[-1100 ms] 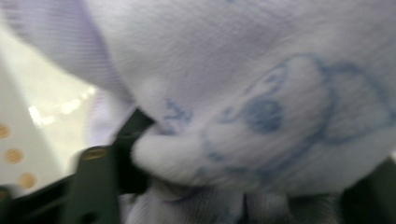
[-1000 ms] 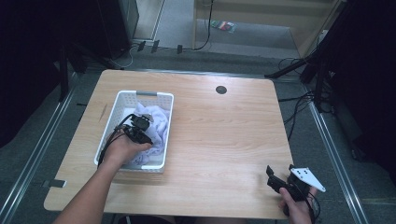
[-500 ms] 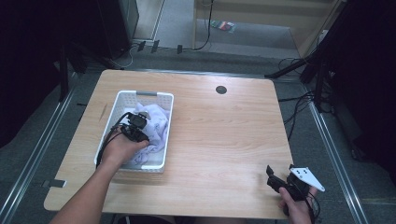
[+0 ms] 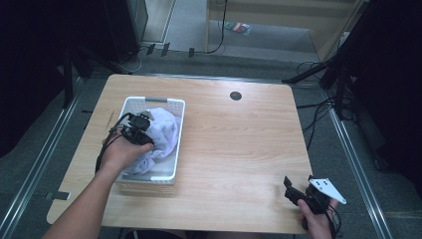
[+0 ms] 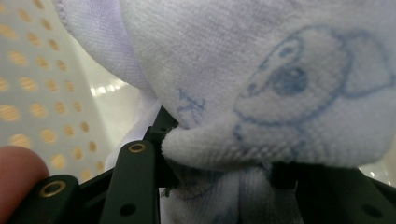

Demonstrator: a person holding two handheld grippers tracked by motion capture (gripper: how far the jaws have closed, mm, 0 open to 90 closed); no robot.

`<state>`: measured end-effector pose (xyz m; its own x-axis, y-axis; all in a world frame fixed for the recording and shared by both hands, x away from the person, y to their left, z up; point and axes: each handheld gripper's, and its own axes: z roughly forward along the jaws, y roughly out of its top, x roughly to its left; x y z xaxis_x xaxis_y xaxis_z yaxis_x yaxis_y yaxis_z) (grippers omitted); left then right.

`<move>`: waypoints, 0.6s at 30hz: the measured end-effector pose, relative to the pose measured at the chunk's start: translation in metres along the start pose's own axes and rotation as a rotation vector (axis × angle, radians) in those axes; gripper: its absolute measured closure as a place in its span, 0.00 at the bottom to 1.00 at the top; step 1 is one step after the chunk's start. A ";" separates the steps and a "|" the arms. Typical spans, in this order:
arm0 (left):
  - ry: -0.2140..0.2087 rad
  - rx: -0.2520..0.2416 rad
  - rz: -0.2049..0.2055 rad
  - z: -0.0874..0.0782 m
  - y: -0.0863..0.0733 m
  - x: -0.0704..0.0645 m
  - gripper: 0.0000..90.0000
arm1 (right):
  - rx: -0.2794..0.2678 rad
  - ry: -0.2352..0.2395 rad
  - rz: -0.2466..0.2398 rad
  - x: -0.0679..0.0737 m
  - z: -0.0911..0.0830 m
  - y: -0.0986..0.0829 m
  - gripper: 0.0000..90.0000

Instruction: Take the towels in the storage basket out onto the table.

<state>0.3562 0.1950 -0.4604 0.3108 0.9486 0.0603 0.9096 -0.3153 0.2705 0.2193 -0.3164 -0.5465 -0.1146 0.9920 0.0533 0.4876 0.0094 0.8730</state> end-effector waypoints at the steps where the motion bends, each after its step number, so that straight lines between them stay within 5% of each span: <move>1: -0.002 -0.005 -0.008 -0.003 0.001 0.001 0.62 | -0.001 0.000 0.000 0.000 0.000 0.000 0.14; 18: -0.003 -0.045 -0.011 -0.045 0.016 0.012 0.61 | 0.000 0.004 0.006 0.000 0.001 0.000 0.14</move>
<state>0.3620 0.2025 -0.4119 0.3022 0.9517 0.0542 0.8996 -0.3036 0.3141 0.2199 -0.3168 -0.5465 -0.1154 0.9915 0.0601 0.4883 0.0039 0.8727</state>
